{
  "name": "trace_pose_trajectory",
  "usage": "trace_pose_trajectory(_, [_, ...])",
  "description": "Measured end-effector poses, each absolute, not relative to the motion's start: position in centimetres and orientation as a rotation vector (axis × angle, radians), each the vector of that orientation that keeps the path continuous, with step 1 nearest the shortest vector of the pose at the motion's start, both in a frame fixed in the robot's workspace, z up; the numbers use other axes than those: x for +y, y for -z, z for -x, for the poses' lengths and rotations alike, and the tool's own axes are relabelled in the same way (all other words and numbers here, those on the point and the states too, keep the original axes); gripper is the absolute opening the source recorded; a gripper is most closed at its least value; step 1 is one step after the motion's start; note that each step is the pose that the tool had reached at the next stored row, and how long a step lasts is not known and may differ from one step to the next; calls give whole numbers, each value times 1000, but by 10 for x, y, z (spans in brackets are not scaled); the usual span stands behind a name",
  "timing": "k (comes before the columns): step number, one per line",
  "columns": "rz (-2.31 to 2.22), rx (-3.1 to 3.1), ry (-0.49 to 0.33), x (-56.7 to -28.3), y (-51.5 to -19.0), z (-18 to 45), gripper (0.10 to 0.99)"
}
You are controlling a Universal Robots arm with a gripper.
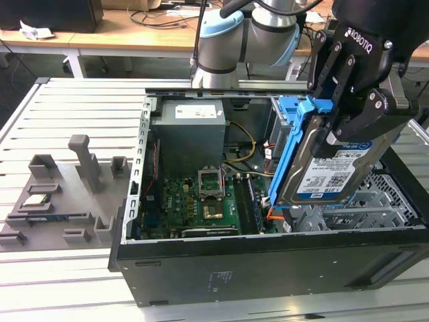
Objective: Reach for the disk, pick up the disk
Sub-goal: 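Pick up the disk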
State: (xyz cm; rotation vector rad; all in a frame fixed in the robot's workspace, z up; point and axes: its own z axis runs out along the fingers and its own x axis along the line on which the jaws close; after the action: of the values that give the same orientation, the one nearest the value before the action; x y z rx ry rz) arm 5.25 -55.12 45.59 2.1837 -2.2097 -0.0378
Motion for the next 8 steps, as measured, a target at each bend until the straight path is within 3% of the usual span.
trace_pose_trajectory(8, [-2183, -2209, 37, -543, -456, -64, 369])
